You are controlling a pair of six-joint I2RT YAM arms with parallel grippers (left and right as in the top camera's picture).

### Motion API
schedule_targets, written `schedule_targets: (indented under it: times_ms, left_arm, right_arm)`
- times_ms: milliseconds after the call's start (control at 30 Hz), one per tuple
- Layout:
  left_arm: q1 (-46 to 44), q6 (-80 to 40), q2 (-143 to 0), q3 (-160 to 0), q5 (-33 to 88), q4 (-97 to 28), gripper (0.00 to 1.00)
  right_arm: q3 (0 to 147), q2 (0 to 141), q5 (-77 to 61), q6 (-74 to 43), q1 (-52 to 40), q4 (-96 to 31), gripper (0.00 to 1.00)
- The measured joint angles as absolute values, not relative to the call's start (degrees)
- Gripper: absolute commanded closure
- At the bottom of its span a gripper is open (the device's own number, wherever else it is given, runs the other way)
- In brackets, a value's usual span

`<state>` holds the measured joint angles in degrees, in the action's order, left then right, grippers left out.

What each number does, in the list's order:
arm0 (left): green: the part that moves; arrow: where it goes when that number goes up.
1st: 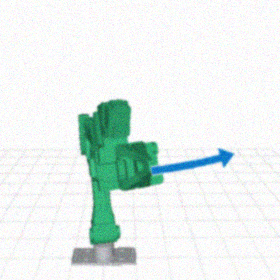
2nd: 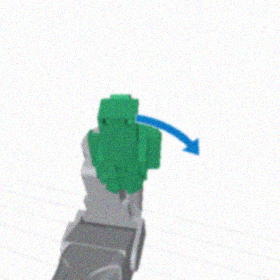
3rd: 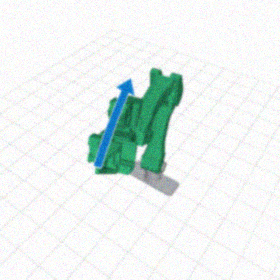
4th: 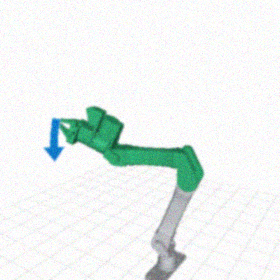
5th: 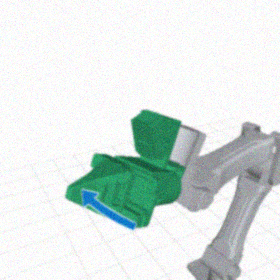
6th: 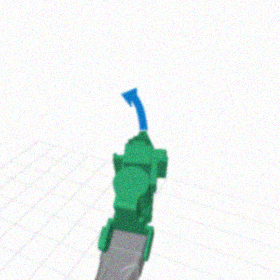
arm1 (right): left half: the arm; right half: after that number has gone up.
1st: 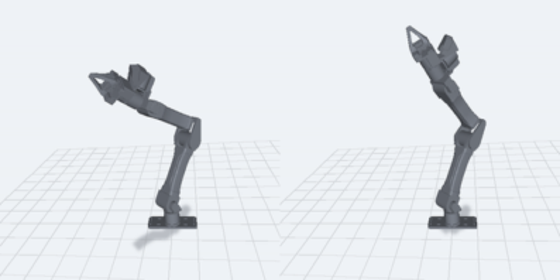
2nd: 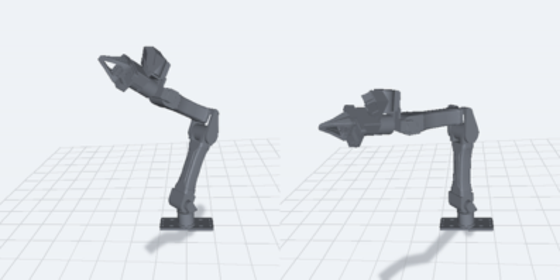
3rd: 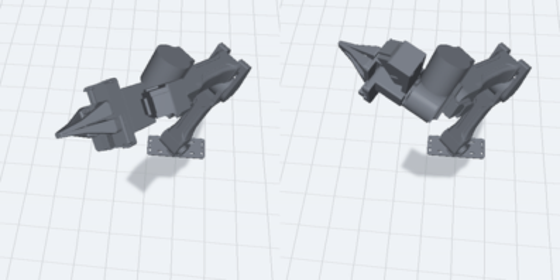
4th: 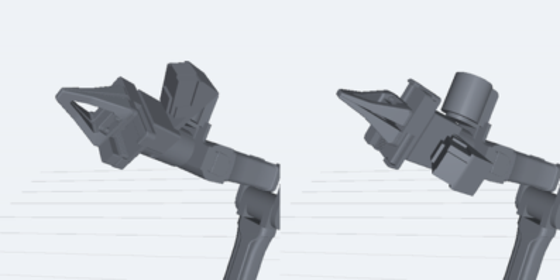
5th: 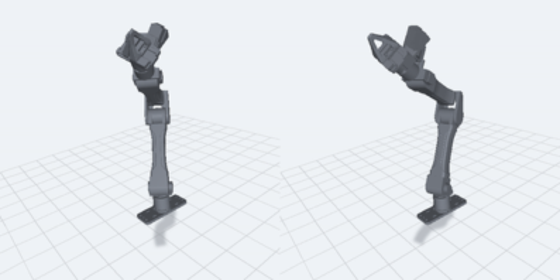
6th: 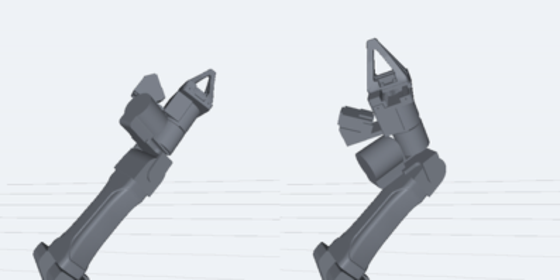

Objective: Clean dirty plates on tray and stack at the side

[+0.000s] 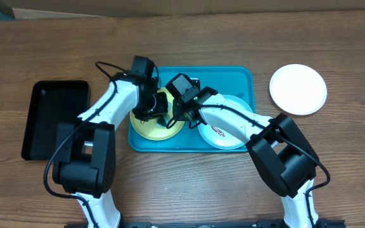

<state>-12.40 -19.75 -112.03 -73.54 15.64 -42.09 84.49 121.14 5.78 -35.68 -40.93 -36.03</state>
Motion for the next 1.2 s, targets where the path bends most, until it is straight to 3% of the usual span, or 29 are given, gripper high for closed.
schedule_targets:
  times_ms: [267, 767, 1033, 1200]
  left_arm:
    - [-12.4, -21.1, -111.0, -70.7, 13.1, -37.1, 0.96]
    - [-12.8, -20.6, -110.0, -70.2, -9.6, -38.0, 0.96]
    - [-12.7, -20.4, -110.1, -77.5, -12.7, -47.1, 0.95]
    - [-12.6, -19.8, -110.1, -82.7, -6.7, -47.0, 0.96]
  right_arm:
    - [84.5, 121.1, 6.0, -35.8, -40.9, -36.1, 0.96]
    - [84.5, 121.1, 6.0, -35.8, -40.9, -36.1, 0.96]
    - [84.6, 121.1, 6.0, -35.8, -40.9, -36.1, 0.96]
    - [84.6, 121.1, 6.0, -35.8, -40.9, -36.1, 0.96]
